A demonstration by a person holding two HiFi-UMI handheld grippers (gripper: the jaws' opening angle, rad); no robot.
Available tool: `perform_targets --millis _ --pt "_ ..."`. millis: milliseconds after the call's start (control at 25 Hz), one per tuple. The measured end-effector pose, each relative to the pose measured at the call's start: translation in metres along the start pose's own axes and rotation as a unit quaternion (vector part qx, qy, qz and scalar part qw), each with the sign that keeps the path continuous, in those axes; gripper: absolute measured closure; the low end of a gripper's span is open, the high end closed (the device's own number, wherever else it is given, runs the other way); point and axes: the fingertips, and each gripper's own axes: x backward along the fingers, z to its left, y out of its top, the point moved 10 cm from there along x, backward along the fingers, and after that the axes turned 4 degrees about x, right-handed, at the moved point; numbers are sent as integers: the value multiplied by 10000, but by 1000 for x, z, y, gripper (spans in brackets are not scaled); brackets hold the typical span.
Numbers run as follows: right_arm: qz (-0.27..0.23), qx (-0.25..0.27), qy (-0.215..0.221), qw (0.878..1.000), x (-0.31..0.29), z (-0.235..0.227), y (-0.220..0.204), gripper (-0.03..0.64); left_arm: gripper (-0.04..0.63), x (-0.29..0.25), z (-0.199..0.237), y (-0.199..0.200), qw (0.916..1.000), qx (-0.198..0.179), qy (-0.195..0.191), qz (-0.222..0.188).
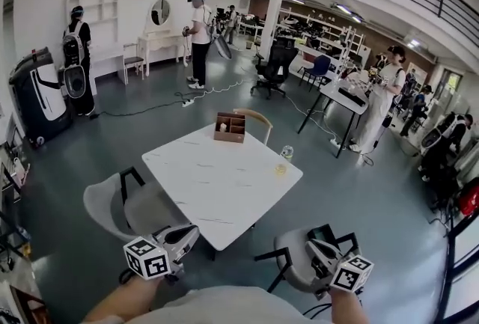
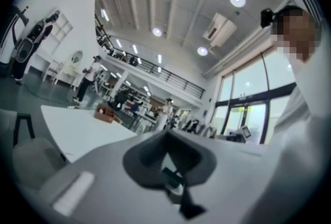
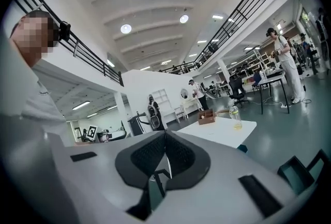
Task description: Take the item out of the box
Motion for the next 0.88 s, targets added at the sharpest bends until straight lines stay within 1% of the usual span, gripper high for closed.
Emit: perform_targets --millis 200,360,480,560,720,880 --pt "-44 -5 -185 9998 -69 13 16 612 595 1 59 41 9995 -208 -203 111" --pt "58 110 -144 9998 -125 25 24 612 595 7 102 64 9990 -320 -253 181" --pt "138 143 -128 9997 -158 30 26 612 595 12 130 72 9987 -364 -255 233" --pt "199 134 -145 9996 -176 29 26 612 595 13 146 76 9989 -323 -249 231" --pt "283 94 -203 9994 -204 24 29 612 595 14 171 79 9992 -207 -232 255" --pt "328 117 -158 9993 -227 22 33 612 595 17 191 84 9993 -177 -161 270"
